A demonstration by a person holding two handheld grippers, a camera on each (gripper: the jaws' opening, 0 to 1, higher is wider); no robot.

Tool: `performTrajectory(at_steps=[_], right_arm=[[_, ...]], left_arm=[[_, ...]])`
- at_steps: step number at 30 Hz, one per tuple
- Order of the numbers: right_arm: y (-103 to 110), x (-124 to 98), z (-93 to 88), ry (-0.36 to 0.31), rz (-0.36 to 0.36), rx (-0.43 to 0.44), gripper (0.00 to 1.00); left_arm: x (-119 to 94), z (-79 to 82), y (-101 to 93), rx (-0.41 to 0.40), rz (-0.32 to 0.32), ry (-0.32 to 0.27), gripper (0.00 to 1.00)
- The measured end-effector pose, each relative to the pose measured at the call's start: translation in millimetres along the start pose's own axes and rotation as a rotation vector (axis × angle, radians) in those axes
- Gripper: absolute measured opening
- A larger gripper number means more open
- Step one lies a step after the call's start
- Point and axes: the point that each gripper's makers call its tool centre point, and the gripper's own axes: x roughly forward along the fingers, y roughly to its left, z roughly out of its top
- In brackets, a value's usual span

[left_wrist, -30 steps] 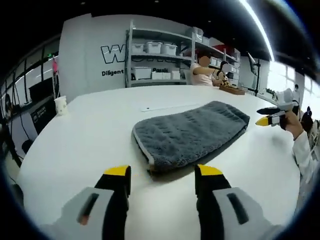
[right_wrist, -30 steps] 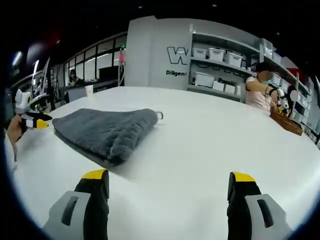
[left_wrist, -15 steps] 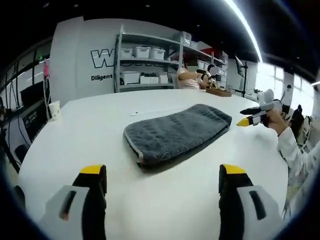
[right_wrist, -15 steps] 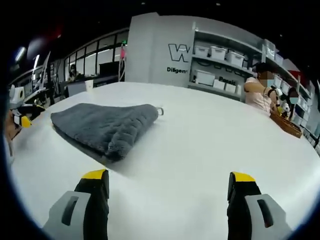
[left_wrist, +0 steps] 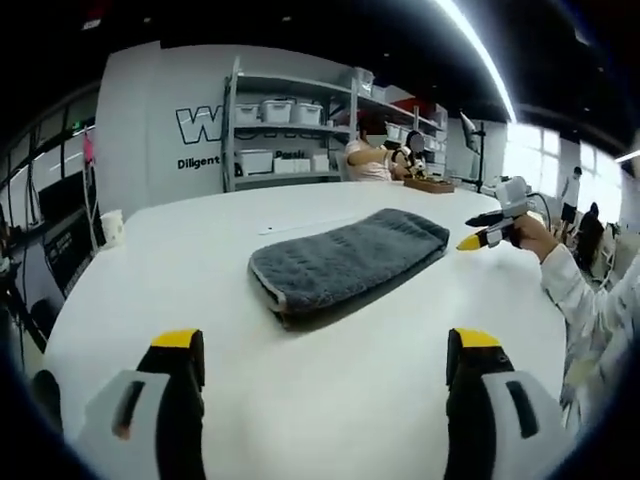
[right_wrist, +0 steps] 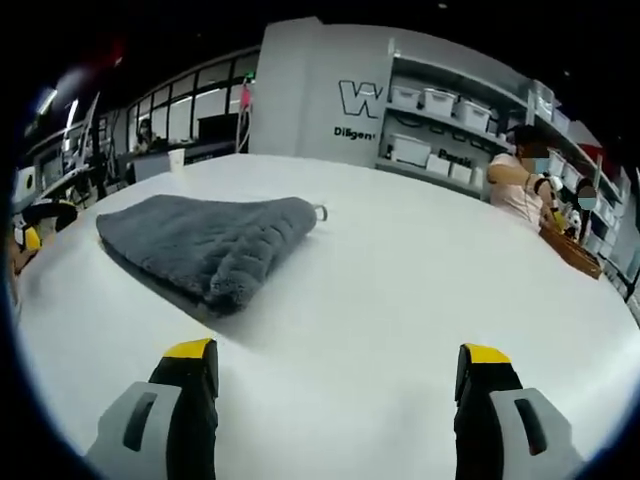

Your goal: Open the folded towel by lifting each exposed corner and separating the folded layers until the towel lies flat within the target outline without major curled edges

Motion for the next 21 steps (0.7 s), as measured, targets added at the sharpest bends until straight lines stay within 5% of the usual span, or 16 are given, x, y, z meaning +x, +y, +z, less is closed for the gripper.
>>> performTrajectory(at_steps=[2, 3, 5, 15, 21], right_arm=[[-5.4, -3.3, 7.2, -0.038, -0.012, 0.018, 0.99], [-5.9, -3.2, 7.4, -0.038, -0.014, 0.017, 0.99], [-7.4, -2.1, 7.0, -0.037, -0.015, 0.014, 0.99], [-14.5, -1.6, 5.2, -0.041, -0.028, 0.038, 0.99], [9.4, -5.7, 21.9, -0.058, 0.014, -0.023, 0.99]], left_arm=[[-0.5, -1.7, 1.7, -0.003, 0.007, -0.001, 0.99], [-0.4, -12.8, 3.9, 0.03, 0.017, 0.055, 0.99], [-2.0, -8.6, 3.2, -0.011, 0.006, 0.017, 0.97], [-6.4, -4.3, -2.1, 0.007, -0.021, 0.01, 0.96], [-10.4, -3.9, -2.8, 0.007, -0.03, 0.008, 0.96]])
